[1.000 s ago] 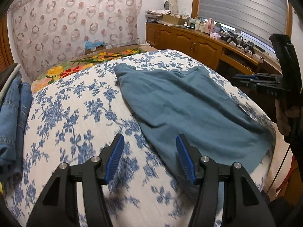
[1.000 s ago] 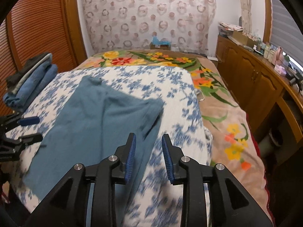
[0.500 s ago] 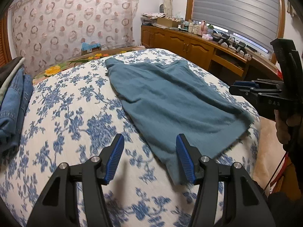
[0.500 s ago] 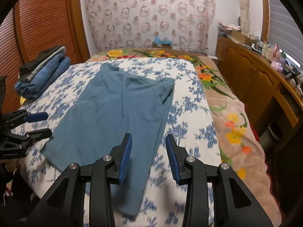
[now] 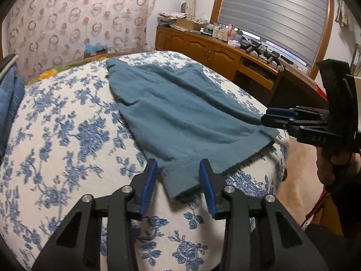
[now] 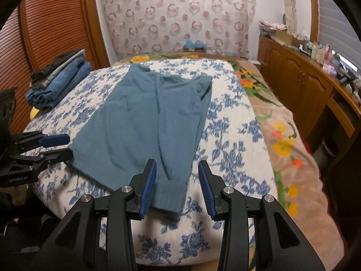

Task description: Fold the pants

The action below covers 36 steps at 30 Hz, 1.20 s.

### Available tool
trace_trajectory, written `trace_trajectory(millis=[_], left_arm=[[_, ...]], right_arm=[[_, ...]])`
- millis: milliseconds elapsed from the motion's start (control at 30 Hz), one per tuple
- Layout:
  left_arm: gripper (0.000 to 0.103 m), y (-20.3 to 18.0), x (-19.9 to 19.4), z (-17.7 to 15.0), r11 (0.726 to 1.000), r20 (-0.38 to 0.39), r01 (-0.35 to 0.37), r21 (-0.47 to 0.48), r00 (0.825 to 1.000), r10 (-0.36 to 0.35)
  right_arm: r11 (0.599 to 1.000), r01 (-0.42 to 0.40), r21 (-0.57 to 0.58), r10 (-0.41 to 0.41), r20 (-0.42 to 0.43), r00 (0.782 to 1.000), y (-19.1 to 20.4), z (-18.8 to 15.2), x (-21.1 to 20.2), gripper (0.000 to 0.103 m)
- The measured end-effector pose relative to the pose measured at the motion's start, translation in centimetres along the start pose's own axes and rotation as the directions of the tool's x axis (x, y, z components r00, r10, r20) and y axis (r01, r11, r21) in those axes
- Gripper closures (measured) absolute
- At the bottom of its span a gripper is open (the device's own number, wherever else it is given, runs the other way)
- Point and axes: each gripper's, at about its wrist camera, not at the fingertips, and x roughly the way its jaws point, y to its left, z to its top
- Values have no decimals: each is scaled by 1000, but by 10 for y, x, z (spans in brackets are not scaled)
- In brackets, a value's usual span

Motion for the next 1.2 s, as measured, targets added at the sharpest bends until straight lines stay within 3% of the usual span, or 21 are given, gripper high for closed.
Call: trace_trajectory(millis=[200,267,333,500,867,1200], left_arm=[[72,-1,7,-5,1000,-16,12,-17,1000,-12],[85,-1,6,-5,1000,-8,10,-25,1000,-10],[89,0,-1,-4,999,15,15,-32,1000,-15],[89,-4,-20,-2,1000,56,20,-21,998,-19],[88,2,-5,-11,999,0,3,-37,1000,-3],[83,4,-2,-15,999,3,-1,-48,1000,1]], right_arm=[[1000,-3,19,4,-13,1000,-2,-7,3,64],[1000,-6,22,6,-15,1000,-2,-8,3,64],[1000,-7,24,8,-17,1000,-3,-10,3,64],[999,-9,31,9,-13,1000,-4,-12,-1,64],[999,-17,47,19,-45,999,2,-18,10,64],[997,-36,66,40,-59,997,3,-22,12,60]])
